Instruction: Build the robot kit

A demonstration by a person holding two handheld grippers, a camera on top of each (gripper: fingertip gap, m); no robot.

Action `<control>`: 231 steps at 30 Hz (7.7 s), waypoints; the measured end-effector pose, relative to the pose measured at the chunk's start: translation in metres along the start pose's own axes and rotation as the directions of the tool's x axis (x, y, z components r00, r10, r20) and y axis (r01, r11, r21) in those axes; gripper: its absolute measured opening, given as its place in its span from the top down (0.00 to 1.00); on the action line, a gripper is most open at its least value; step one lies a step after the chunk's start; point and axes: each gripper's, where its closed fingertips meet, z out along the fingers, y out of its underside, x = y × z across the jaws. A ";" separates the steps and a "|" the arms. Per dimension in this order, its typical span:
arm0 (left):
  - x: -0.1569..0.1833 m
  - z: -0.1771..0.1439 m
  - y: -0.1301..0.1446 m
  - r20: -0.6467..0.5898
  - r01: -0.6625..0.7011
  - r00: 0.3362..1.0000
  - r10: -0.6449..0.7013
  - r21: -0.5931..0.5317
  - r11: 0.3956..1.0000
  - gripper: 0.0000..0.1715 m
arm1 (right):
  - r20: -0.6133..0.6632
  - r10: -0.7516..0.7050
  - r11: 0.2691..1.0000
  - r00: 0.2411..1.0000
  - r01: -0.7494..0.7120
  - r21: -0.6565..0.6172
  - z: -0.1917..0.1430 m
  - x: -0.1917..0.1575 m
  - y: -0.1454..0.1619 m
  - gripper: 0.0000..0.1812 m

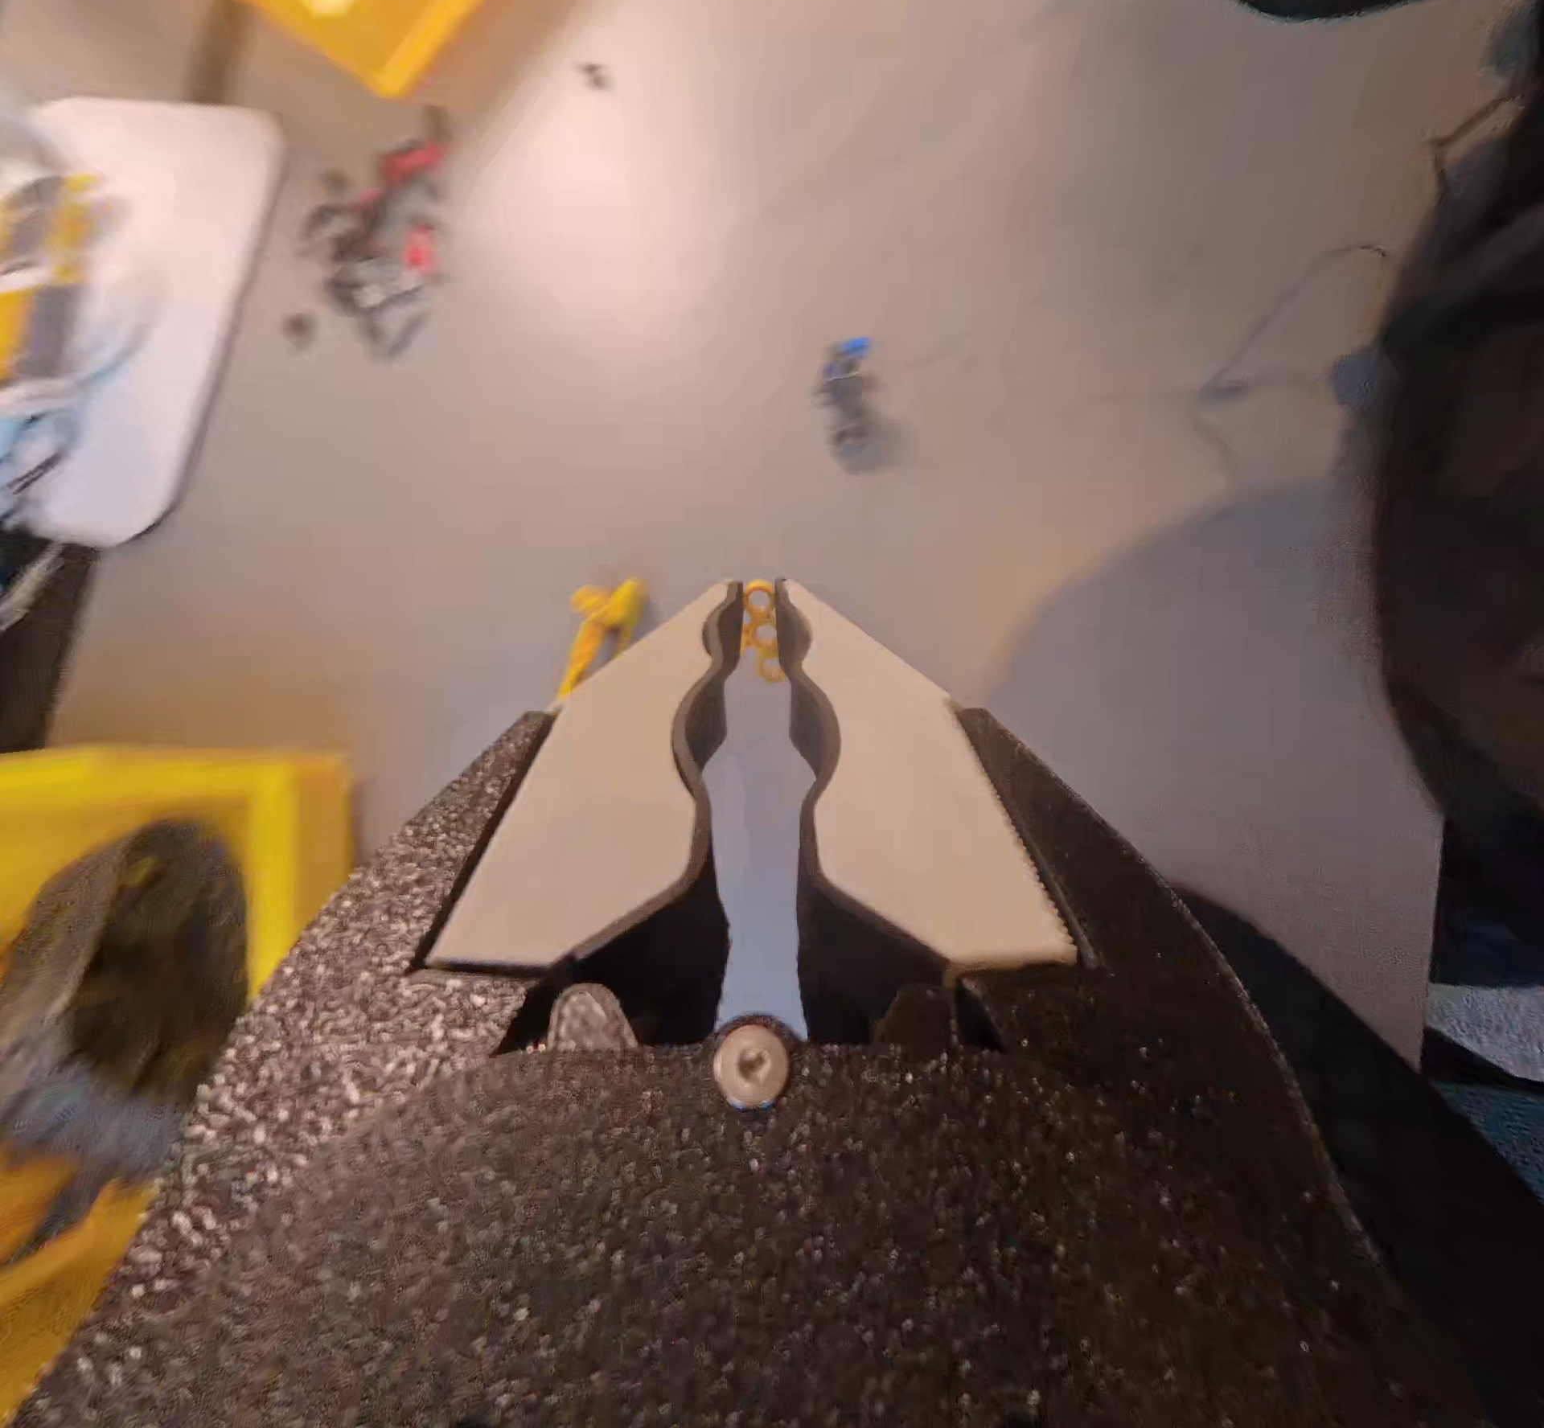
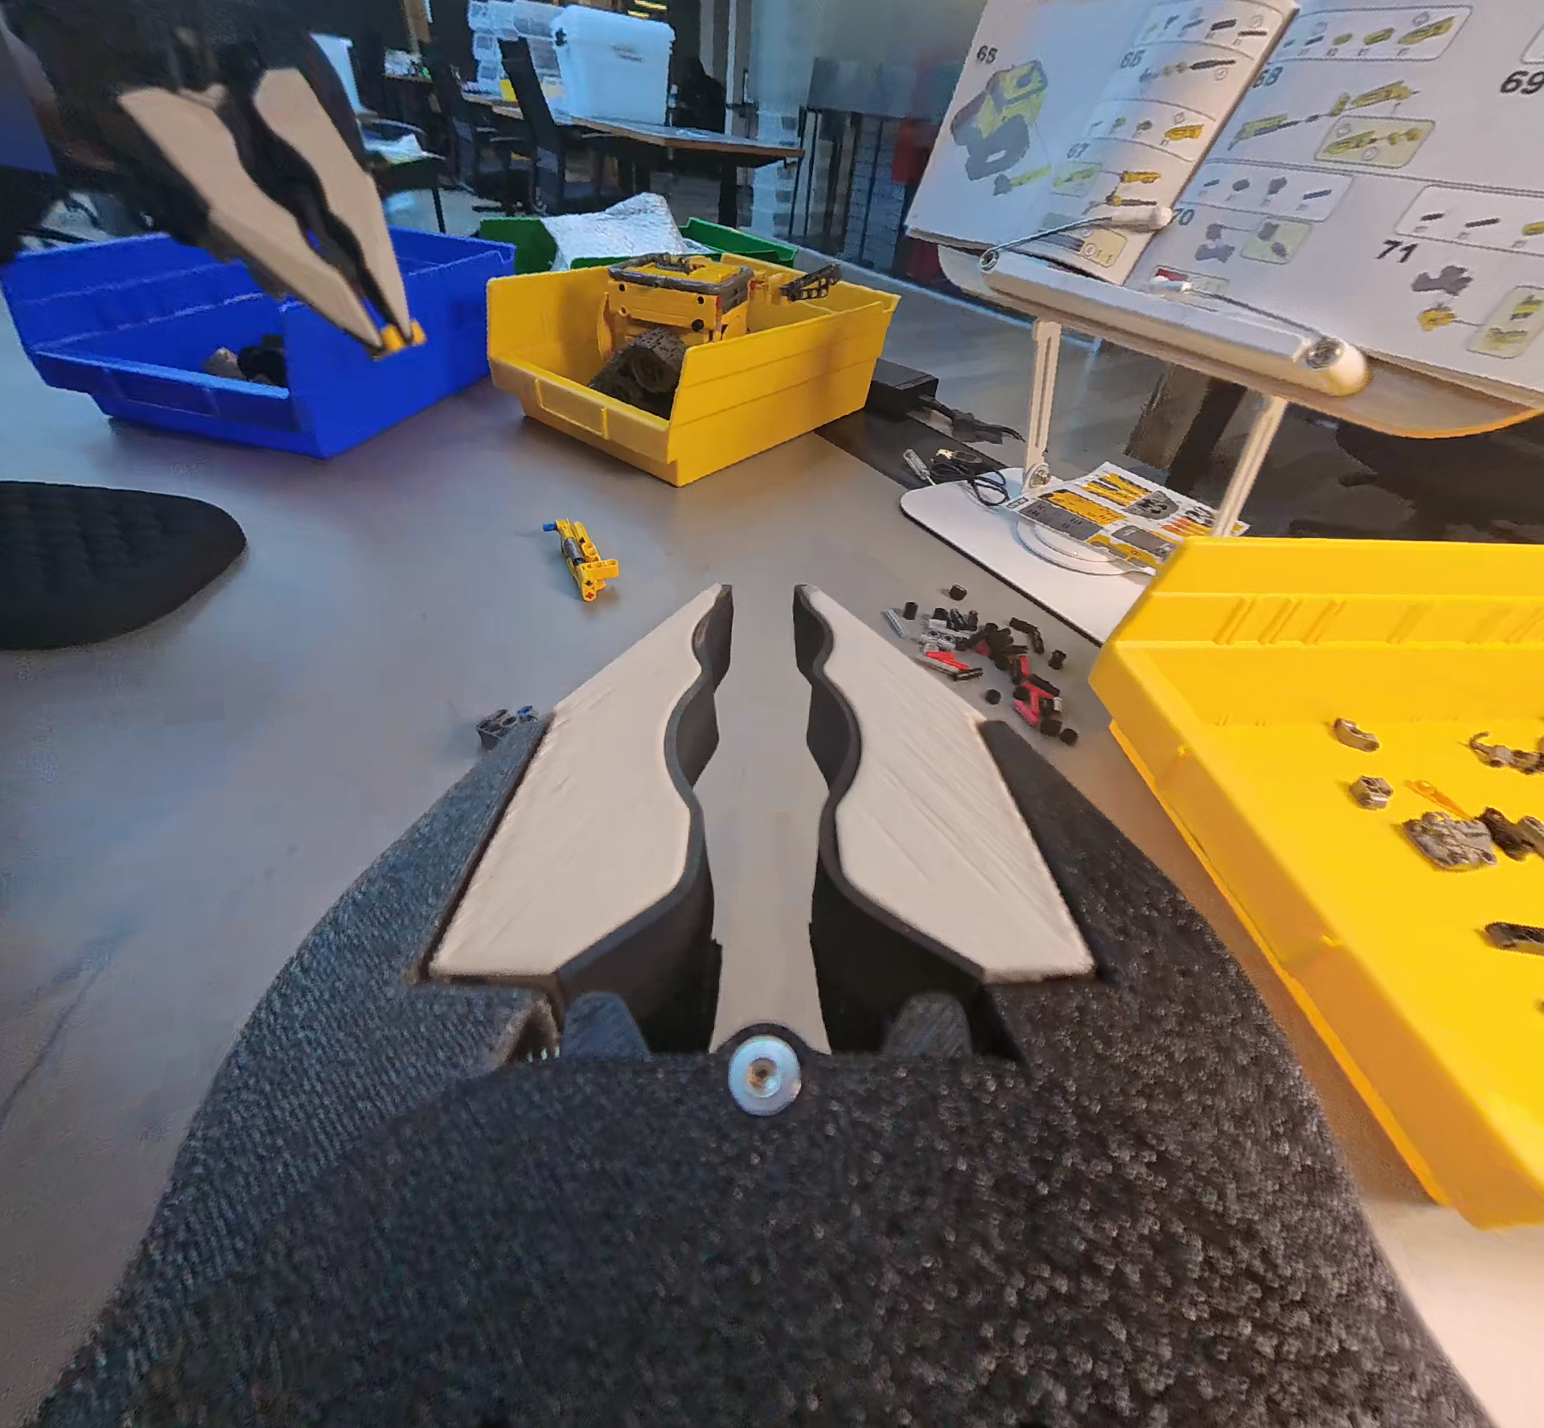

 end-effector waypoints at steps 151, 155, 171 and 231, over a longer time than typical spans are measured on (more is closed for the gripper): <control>-0.048 0.069 -0.002 0.230 0.266 0.870 -0.436 0.527 0.807 0.76 | -0.620 -0.133 0.957 0.773 -0.062 -0.283 -0.129 0.206 -0.023 0.86; -0.047 0.070 -0.003 0.228 0.263 0.874 -0.429 0.522 0.812 0.76 | -0.655 -0.122 0.842 0.746 -0.272 -0.466 -0.177 0.271 0.044 0.86; -0.045 0.077 -0.001 0.298 0.209 0.878 -0.376 0.467 0.859 0.76 | -0.597 0.118 0.571 0.794 -0.546 -0.613 -0.183 0.312 0.174 0.92; -0.042 0.093 0.007 0.387 0.134 0.883 -0.267 0.337 0.932 0.78 | -0.245 -0.042 0.384 0.969 -0.211 -0.899 -0.227 0.236 0.161 0.94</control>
